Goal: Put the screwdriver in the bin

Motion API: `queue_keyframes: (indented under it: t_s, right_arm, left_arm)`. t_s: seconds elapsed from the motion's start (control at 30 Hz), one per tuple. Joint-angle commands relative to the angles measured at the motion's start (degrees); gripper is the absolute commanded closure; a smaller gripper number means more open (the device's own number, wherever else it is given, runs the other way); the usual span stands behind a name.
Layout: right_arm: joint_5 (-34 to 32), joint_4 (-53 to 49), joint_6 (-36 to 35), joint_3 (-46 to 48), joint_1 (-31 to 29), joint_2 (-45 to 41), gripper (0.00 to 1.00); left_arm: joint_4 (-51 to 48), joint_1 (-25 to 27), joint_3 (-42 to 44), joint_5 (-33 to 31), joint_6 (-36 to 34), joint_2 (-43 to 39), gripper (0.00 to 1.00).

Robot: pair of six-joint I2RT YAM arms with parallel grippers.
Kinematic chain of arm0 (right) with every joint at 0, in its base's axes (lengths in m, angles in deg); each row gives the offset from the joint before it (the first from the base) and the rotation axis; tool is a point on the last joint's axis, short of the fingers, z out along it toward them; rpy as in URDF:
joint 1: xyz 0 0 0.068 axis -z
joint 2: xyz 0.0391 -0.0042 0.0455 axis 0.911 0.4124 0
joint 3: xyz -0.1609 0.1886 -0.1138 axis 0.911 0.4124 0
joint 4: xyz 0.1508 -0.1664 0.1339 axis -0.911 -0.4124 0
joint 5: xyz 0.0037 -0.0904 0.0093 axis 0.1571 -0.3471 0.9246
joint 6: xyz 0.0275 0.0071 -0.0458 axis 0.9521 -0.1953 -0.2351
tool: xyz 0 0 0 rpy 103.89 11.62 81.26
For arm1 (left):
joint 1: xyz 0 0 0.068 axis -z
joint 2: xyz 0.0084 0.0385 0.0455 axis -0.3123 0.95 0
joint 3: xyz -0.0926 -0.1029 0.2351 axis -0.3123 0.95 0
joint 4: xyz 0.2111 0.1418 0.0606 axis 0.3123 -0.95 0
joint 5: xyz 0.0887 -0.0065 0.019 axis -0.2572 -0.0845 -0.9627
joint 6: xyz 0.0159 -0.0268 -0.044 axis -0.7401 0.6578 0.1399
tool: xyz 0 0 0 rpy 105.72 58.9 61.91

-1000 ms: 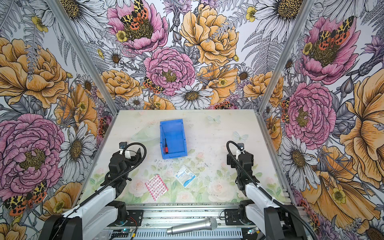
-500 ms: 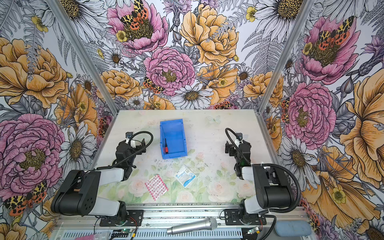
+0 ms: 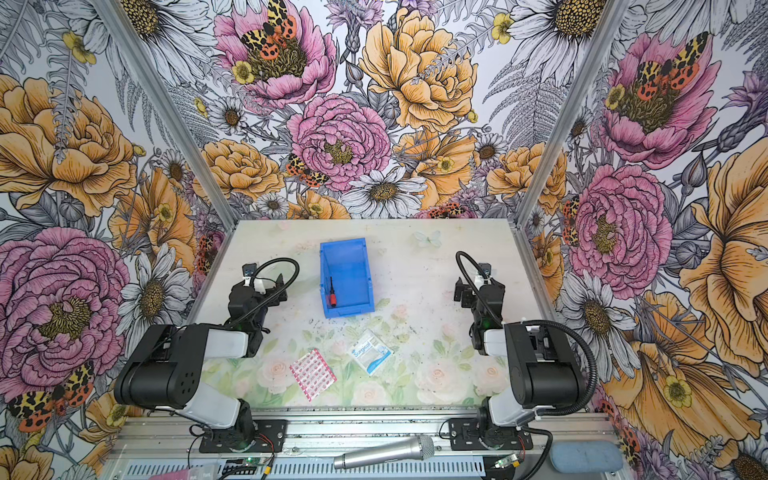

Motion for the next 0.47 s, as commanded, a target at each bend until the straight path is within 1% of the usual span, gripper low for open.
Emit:
queue_keyframes:
  t_s: [0.0, 0.27, 0.3, 0.33, 0.43]
  right_arm:
    - [-0.9, 1.2, 1.0, -1.0, 0.2, 0.2, 0.01]
    - [-1.0, 1.3, 0.9, -0.9, 0.2, 0.1, 0.00]
    - [-0.9, 1.4, 0.9, -0.8, 0.2, 0.2, 0.01]
    - [-0.9, 1.4, 0.9, -0.8, 0.1, 0.2, 0.01]
    - [-0.9, 1.4, 0.9, -0.9, 0.1, 0.1, 0.01]
  left_arm:
    - [3.0, -0.4, 0.4, 1.2, 0.8, 0.2, 0.01]
    - [2.6, -0.5, 0.2, 1.5, 0.9, 0.2, 0.01]
    - [1.5, -1.4, -0.5, 3.0, 1.3, 0.2, 0.01]
    - [0.9, -2.8, -0.5, 5.8, 2.4, 0.0, 0.01]
    - [1.9, -2.1, -0.1, 6.1, 1.4, 0.1, 0.01]
